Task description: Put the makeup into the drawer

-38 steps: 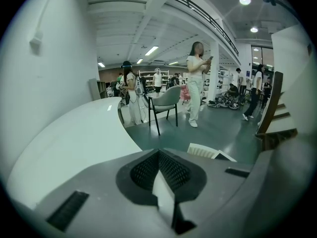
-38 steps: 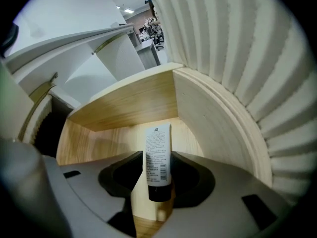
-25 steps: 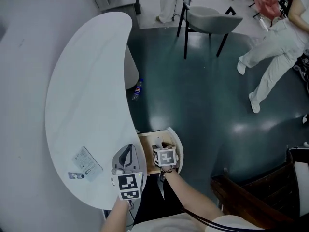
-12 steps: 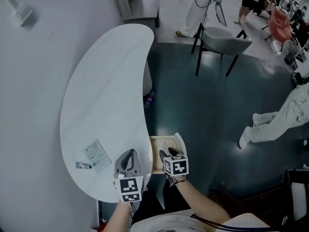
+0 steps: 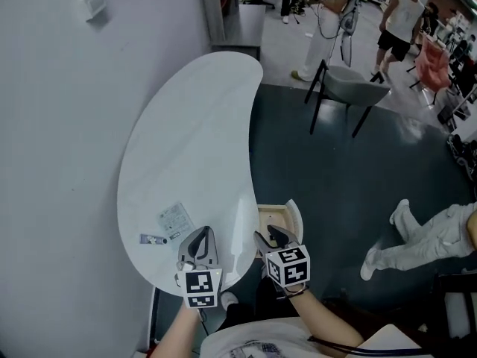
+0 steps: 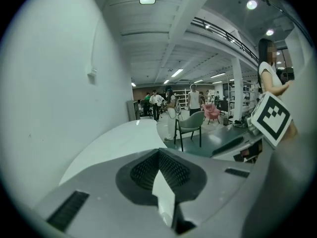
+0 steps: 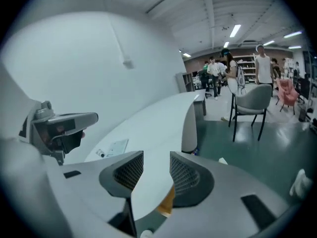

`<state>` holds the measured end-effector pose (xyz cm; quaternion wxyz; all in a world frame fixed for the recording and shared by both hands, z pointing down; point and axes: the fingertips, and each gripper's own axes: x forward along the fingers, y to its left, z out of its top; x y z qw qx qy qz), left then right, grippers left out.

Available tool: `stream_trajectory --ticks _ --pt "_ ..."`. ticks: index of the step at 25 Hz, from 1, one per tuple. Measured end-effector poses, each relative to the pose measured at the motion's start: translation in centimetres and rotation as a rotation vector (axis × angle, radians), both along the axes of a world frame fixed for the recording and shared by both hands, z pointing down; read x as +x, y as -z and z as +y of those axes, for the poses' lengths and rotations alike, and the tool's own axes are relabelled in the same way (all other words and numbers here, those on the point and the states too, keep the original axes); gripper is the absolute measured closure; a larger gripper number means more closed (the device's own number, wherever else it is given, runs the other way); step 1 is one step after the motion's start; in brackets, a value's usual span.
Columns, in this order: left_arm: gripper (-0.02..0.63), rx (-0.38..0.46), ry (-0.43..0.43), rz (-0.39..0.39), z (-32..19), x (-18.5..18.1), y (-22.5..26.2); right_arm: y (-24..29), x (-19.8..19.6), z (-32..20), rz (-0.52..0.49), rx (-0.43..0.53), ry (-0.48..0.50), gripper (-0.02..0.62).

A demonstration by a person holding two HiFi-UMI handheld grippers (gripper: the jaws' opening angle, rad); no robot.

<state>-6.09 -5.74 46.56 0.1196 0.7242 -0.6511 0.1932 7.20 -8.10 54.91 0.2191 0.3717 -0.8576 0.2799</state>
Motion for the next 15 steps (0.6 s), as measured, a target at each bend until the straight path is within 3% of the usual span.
stream_trajectory --ticks 8,15 --pt "0.589 0.081 0.044 0.011 6.6 -5.9 5.4 9.2 -5.1 5.5 -0.059 0.144 0.019 0.425" --pt "0.589 0.124 0.089 0.036 11.9 -9.7 7.5 13.4 -10.0 10.6 -0.113 0.232 0.062 0.467"
